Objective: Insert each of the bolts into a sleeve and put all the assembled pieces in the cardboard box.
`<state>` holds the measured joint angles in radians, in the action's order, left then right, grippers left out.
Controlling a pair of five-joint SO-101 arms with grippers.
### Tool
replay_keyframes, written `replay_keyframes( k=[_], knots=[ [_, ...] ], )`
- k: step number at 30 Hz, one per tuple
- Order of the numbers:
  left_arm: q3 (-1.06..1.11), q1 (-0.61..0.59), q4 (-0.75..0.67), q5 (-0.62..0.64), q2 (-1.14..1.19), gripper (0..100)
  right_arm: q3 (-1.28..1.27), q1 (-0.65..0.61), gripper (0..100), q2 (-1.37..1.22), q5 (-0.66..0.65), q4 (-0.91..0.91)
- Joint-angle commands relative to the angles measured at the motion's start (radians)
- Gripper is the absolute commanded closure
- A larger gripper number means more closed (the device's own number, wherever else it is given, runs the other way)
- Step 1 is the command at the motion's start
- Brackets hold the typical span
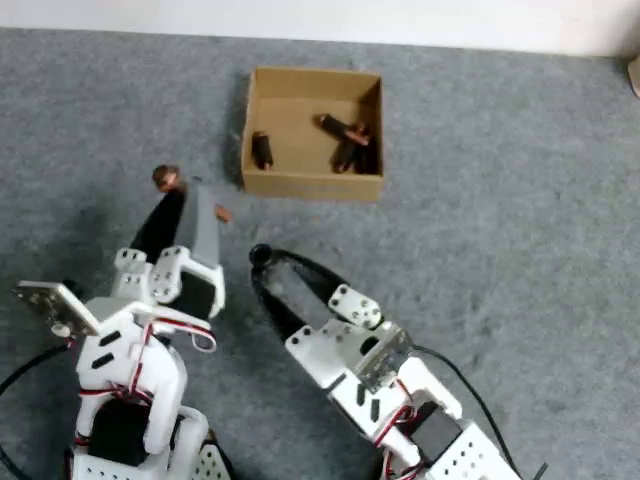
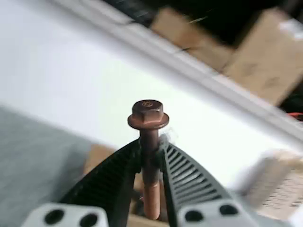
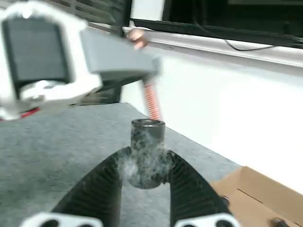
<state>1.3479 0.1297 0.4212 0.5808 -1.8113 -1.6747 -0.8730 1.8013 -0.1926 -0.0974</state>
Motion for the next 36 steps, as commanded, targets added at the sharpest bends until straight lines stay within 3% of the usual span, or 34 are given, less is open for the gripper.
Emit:
replay_keyframes(
  k=[1,15,24,36],
  knots=[
    [-0.025,0.041,-0.097,0.008,-0.013,99,-0.125,-0.045,99.3,0.007,-0.012,-0.016],
    [-0.048,0.101,-0.109,0.009,-0.013,99,-0.125,-0.039,99.3,0.007,-0.012,-0.013],
    [-0.325,0.188,0.365,0.006,-0.013,99,-0.125,-0.016,99.3,0.008,-0.012,-0.013],
    [-0.326,0.182,0.428,0.002,-0.013,99,-0.125,-0.013,99.3,0.008,-0.012,-0.013]
  ],
)
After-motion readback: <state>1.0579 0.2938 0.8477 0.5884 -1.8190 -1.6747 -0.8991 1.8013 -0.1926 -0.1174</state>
